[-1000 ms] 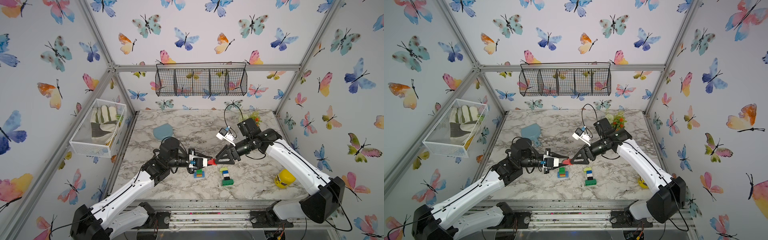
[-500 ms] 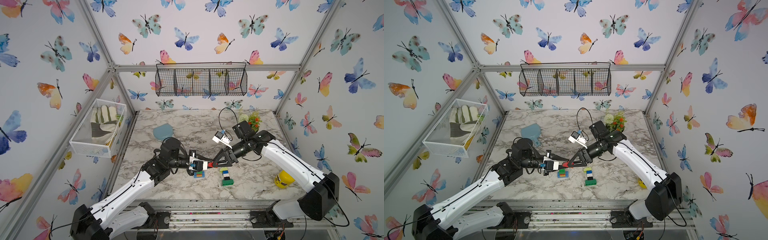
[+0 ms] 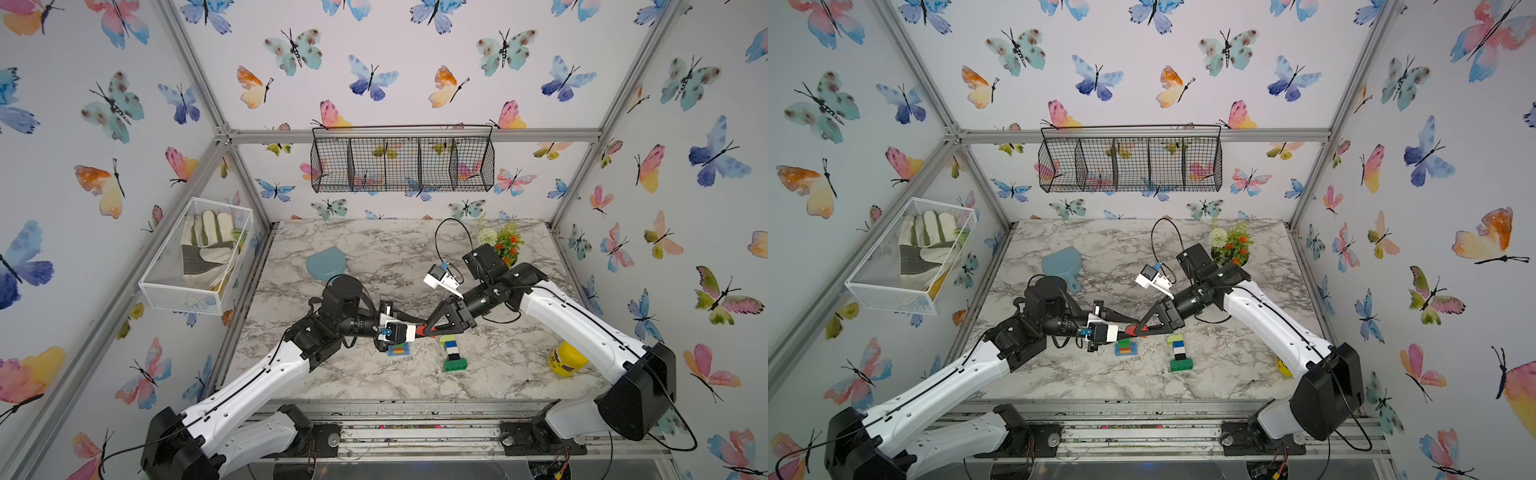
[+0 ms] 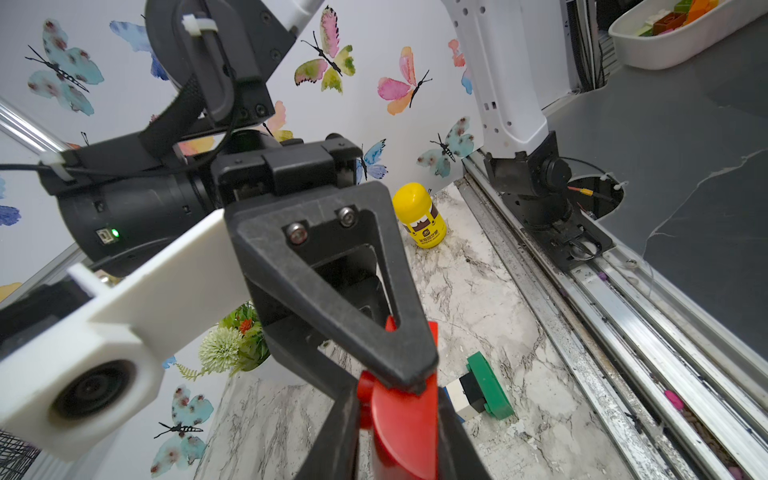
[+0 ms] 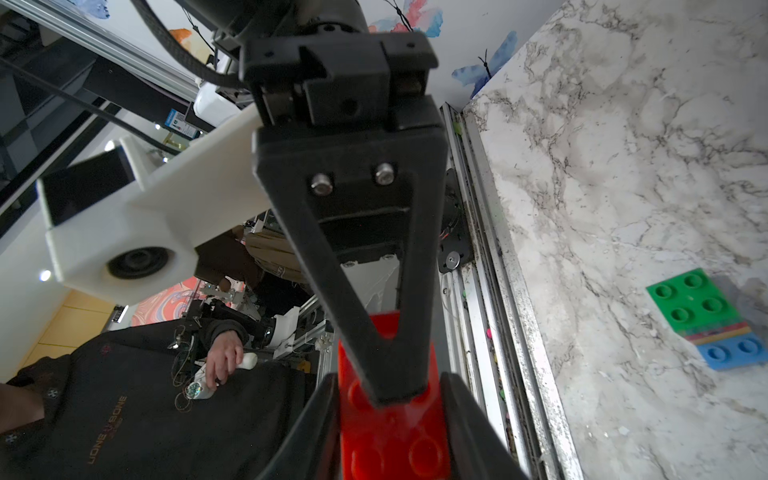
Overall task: Assemble the number 1 with lego
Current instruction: Pick up the lego brick from the center of the board, then assemble the lego brick with the lego brick.
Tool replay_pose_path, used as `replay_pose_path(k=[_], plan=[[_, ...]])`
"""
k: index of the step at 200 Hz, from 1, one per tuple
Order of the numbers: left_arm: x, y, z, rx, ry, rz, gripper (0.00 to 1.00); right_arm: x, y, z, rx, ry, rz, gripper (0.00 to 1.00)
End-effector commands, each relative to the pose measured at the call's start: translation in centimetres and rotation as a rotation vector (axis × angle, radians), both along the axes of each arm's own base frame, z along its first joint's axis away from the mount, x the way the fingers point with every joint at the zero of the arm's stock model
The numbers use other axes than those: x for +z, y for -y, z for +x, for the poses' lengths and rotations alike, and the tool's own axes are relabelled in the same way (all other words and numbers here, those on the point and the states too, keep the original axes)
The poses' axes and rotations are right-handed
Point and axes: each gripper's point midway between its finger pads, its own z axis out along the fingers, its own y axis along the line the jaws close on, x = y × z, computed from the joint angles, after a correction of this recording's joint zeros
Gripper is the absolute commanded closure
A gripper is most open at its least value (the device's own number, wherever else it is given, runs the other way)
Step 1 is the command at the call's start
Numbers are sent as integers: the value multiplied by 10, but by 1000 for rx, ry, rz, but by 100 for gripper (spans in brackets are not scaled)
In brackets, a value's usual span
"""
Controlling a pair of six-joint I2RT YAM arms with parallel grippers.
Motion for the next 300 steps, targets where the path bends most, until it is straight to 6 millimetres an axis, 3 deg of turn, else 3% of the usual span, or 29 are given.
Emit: replay_pose_path(k=[1, 14, 21, 27, 32, 34, 67, 97, 133, 146, 159, 192, 235, 300], plan=[[8, 2, 1, -5, 17, -7, 67, 1, -2, -4, 25, -20, 35, 73], [8, 2, 2, 5, 17, -5, 56, 1, -2, -5, 29, -22, 42, 77], [9, 2, 3, 14, 18, -6, 43, 1, -2, -5, 31, -24, 45, 79], [9, 1, 4, 24, 13, -5, 26, 2, -2, -4, 30, -22, 49, 81], [9, 1, 5, 36, 11, -5, 3, 2, -3, -4, 29, -16, 53, 83], [10, 0, 6, 40, 10, -6, 0, 3, -3, -4, 29, -16, 54, 83], [16, -12, 14, 174, -51, -17, 2, 4, -5, 3, 14, 68, 67, 90], [25, -38, 11, 324, -179, -112, 2, -19, -1, 28, -84, 283, -48, 92], [40, -98, 56, 799, -593, -440, 2, -37, 7, 69, -250, 607, -103, 93], [27, -120, 72, 978, -761, -515, 2, -37, 8, 77, -277, 711, -80, 93], [0, -139, 82, 1145, -917, -541, 2, -42, 9, 81, -264, 799, -69, 93], [-63, -156, 84, 1338, -1250, -490, 2, -74, -4, 79, -119, 933, -107, 95], [-120, -159, 80, 1284, -1653, -391, 1, -100, -34, 61, 34, 1032, -75, 95], [-147, -141, 71, 1162, -1817, -256, 1, -142, -61, 45, 150, 1056, -86, 94]])
